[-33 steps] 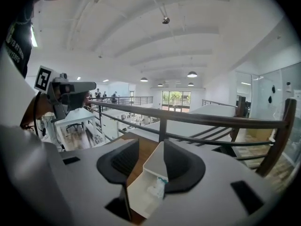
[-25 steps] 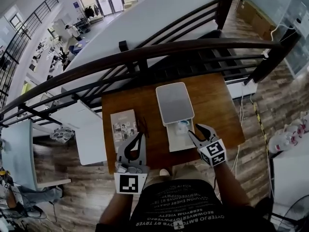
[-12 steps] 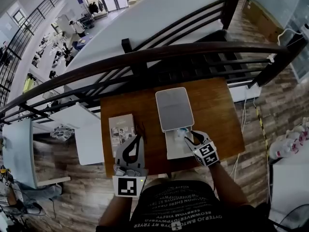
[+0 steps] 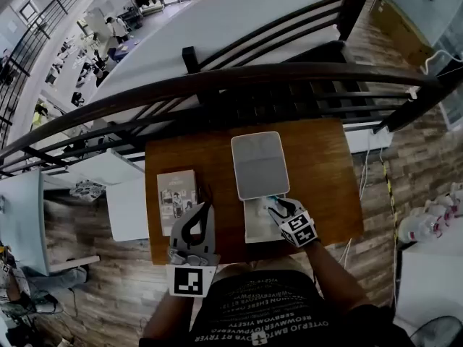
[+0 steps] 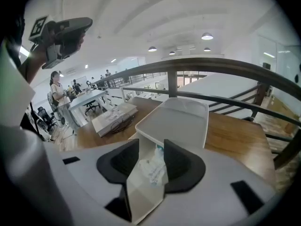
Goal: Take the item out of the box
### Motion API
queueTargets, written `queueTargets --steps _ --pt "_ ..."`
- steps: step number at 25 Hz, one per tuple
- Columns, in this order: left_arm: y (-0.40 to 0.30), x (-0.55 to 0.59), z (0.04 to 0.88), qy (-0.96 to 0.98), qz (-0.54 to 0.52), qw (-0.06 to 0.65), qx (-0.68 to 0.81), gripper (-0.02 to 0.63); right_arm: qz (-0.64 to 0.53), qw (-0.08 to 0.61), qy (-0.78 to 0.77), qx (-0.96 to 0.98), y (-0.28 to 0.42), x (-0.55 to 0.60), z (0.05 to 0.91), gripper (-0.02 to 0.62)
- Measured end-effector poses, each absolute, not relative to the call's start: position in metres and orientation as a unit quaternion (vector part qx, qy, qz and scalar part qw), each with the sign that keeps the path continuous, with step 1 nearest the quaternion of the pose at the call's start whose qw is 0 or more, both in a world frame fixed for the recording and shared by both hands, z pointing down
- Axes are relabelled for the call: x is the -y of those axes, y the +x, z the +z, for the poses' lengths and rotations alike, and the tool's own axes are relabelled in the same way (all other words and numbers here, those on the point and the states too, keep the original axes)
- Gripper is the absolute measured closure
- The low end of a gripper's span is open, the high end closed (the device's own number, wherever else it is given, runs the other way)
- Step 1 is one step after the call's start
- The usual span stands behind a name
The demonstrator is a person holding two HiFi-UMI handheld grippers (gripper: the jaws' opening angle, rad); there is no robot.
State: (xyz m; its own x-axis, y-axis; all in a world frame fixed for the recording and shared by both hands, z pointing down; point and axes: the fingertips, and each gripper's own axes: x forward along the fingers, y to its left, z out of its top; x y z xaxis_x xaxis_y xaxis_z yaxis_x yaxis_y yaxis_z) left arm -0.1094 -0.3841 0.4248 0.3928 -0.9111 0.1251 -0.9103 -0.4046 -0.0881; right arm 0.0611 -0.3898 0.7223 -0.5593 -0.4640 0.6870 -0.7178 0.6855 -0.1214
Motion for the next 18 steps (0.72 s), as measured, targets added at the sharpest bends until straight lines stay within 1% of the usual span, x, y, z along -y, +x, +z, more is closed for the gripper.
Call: queueTargets --steps 6,11,18 --pt "-0.112 0.398 0.428 -0.825 -0.074 -0.009 -0.560 0.600 0.202 0.364 0.326 0.849 0.064 0.395 0.759 0.428" --pt "-0.112 0.398 0.437 -0.823 -0.086 -0.015 -0.562 0.600 0.197 0.406 0.302 0.840 0.061 0.393 0.787 0.405" --pt "-0.119 0.401 0.439 -0.813 -0.094 -0.009 -0.575 0.600 0.185 0.444 0.286 0.829 0.058 0.396 0.807 0.391"
